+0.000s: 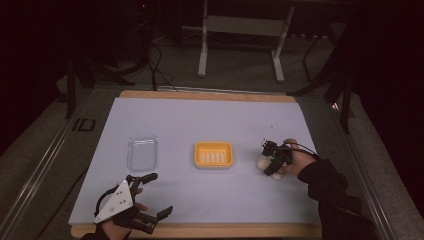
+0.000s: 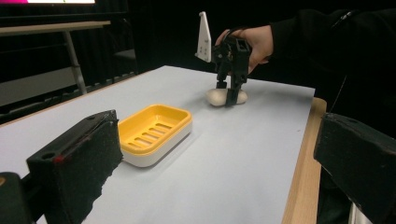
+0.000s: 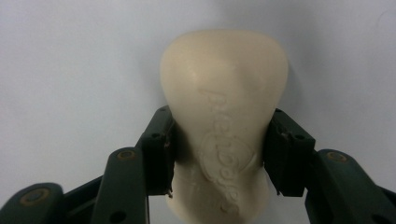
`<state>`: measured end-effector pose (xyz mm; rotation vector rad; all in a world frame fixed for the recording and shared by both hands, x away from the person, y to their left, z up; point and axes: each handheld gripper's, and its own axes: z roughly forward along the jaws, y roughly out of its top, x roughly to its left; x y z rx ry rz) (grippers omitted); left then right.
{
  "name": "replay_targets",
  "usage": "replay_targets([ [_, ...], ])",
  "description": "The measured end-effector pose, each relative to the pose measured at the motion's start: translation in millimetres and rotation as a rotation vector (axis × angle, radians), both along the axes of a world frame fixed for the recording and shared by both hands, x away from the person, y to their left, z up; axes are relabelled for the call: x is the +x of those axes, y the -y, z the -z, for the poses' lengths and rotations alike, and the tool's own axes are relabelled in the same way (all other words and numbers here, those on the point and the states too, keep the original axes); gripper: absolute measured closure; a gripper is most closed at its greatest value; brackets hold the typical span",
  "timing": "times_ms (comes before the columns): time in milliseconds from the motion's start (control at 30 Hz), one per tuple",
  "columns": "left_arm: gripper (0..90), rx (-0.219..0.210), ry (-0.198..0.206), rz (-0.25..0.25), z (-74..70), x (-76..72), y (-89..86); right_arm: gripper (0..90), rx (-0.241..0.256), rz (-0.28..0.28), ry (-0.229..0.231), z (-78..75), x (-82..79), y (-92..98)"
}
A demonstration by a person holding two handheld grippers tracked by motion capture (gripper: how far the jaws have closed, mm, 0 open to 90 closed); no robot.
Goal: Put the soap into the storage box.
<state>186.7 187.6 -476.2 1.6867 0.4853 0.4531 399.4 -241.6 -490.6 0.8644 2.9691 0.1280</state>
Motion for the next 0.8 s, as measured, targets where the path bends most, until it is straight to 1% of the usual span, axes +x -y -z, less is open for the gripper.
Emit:
replay_targets([
  [100,1.2,-0.001,0.001,0.001,0.0,-0.5,0.2,50.0,0.006,-0.019,0.0,-3.8,-0.4,-0.1],
  [133,1.2,-0.001,0.001,0.001,0.0,-0.6,0.1,49.9,0.008,-0.026,-0.013,-4.6,-0.3,0.1],
  [200,1.2,-0.001,0.001,0.0,0.0,-0.5,0.0,50.0,0.004,-0.035,-0.007,-6.3,-1.5,-0.2],
  [233,1.2,-0.003,0.0,0.0,0.0,-0.4,0.0,50.0,0.001,-0.038,-0.024,-6.5,-1.5,-0.3],
  [267,1.1,-0.003,0.0,0.001,0.0,-0.3,0.0,50.0,-0.002,-0.045,-0.001,-7.1,-2.2,-0.5],
  [333,1.2,0.0,0.0,0.001,0.0,-0.3,0.1,50.0,-0.008,-0.05,-0.015,-8.3,-2.0,-0.2],
  [367,1.1,0.0,0.001,0.002,0.0,-0.3,0.1,50.0,-0.008,-0.055,0.01,-9.4,-2.4,-0.3],
  [400,1.1,0.0,0.001,0.001,0.0,-0.3,0.1,50.0,-0.01,-0.062,-0.014,-10.4,-2.1,0.0],
  [467,1.2,0.0,0.001,0.001,0.0,-0.4,0.1,50.1,-0.008,-0.063,0.01,-12.8,-3.2,-0.8],
  [500,1.2,-0.001,0.0,0.001,0.0,-0.3,0.0,50.1,-0.013,-0.072,-0.005,-14.0,-3.3,-1.0],
  [533,1.1,-0.001,0.0,0.001,0.0,-0.3,0.1,50.1,-0.011,-0.075,0.016,-15.4,-3.9,-1.5],
  [600,1.1,0.001,-0.001,0.001,0.1,-0.3,0.2,50.1,-0.016,-0.086,0.01,-17.7,-4.6,-2.1],
  [633,1.2,0.001,0.0,0.001,0.1,-0.4,0.2,50.1,-0.017,-0.089,0.024,-19.0,-4.5,-2.2],
  [667,1.1,0.0,0.001,0.001,0.1,-0.3,0.2,50.1,-0.02,-0.092,0.01,-20.1,-4.4,-2.3],
  [700,1.2,0.0,0.0,0.001,0.0,-0.3,0.2,50.1,-0.022,-0.095,0.022,-21.4,-4.6,-2.6],
  [767,1.2,0.001,0.0,0.0,0.1,-0.3,0.2,50.1,-0.015,-0.102,0.017,-24.4,-4.4,-2.6],
  [800,1.2,0.001,0.0,0.0,0.1,-0.2,0.2,50.1,-0.012,-0.113,0.034,-26.0,-4.8,-2.9],
])
